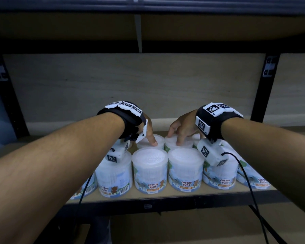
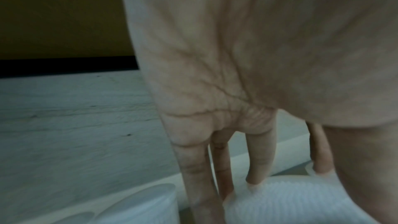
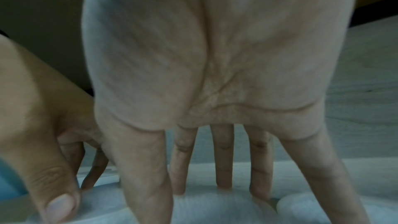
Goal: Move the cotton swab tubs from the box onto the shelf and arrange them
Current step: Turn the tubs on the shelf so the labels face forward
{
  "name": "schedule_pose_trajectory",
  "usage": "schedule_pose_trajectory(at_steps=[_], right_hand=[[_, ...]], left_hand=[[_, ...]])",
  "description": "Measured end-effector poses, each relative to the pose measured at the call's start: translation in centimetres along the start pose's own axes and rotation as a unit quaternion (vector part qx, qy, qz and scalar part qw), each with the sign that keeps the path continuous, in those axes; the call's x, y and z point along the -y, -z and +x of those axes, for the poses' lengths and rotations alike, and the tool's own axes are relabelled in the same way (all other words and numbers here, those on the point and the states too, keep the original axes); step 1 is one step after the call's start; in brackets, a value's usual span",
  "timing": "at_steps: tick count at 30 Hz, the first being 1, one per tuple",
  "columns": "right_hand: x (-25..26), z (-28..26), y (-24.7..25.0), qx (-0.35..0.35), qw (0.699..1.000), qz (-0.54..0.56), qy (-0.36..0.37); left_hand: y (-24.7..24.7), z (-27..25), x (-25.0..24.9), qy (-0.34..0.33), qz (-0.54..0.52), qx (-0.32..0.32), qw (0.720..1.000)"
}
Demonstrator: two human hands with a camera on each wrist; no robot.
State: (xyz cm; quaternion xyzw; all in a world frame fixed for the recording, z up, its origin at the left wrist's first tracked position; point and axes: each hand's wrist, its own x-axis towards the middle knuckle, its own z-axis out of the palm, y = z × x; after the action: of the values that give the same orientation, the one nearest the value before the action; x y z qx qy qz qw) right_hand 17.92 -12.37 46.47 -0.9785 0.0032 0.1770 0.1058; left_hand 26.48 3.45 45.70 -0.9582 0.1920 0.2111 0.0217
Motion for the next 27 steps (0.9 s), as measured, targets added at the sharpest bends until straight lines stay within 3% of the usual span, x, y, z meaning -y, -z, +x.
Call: schedule_pose_trajectory(at_steps=[6, 16, 27], right_hand=[[0.0, 0.0, 0.0, -0.021, 1.0, 0.0, -0.009], [3.1, 0.4, 0.8, -0.089, 0.996, -0.003, 0.013], [9.0, 3.5, -0.3, -0.137, 0.987, 0.008, 0.081]], left_hand=[[-0.2, -0.5, 0.3, -0.003, 0.009, -0.006, 1.0], [1.1, -3.2, 4.0, -0.01, 0.038, -0.135, 0.99], [1.8, -4.2, 11.9, 0.034, 0.03, -0.141, 0.989]])
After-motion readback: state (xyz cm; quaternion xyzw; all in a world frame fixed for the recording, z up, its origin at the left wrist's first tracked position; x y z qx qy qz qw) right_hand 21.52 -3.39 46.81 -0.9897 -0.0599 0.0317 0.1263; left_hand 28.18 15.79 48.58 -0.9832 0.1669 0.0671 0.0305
